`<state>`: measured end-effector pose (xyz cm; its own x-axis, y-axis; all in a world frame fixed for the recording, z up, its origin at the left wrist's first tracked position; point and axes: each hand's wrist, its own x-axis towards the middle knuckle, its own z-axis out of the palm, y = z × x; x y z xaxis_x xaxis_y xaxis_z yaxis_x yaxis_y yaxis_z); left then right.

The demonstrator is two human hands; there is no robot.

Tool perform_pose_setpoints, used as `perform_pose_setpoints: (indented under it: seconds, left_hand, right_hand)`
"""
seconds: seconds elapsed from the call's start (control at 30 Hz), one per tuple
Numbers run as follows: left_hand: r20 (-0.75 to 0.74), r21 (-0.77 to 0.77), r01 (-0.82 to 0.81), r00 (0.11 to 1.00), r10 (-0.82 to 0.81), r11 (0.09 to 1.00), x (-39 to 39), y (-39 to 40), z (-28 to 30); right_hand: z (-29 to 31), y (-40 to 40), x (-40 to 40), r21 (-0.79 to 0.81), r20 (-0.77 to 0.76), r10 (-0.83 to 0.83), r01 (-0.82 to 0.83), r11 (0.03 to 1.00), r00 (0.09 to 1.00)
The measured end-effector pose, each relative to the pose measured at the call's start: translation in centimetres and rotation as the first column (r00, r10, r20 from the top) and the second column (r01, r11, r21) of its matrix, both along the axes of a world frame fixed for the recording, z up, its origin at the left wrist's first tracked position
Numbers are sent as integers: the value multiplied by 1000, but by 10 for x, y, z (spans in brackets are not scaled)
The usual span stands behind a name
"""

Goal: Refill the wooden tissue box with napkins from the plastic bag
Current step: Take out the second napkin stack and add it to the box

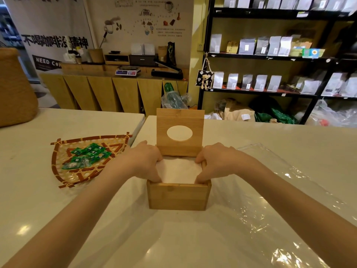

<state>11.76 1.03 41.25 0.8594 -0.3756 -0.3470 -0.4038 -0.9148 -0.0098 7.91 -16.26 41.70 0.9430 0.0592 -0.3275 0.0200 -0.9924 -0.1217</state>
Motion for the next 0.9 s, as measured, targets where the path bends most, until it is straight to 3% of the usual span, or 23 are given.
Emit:
perform_pose_setpoints:
  seconds: [0.1,0.23,0.37,0.47,0.57,0.63,0.77,0.9]
  left_hand:
    - [-16,63,-11,1000,12,998,4,-3,0]
    - [68,187,-22,998,9,982,-2,-14,-3]
    - [61,191,-64,997,53,979,-3,-14,-7]
    - [81,81,-79,994,72,994,-2,-6,-7]
    - [126,-214,-111,982,140,970,-5,-4,-9]
    - [112,-334,-101,983,146,937,-6,-7,-15]
    - [55,-392,-187,973,226,901,-7,-13,-31]
    - [15,-385,-225,968,250,895,-8,-13,-37]
  right_hand:
    - [4,3,4,-71,-35,4,-6,997,999]
    - [1,16,5,-226,-4,6,-7,974,1000]
    - [-5,19,4,-269,21,-24,29,963,999]
    - [-1,8,-1,-163,19,-52,55,985,998]
    - [-3,3,-3,65,65,-94,89,994,993]
    - [-10,5,-1,165,64,-105,93,982,992]
    - [-22,10,-1,110,55,-105,99,989,993]
    - [-29,9,0,156,47,-123,114,981,991]
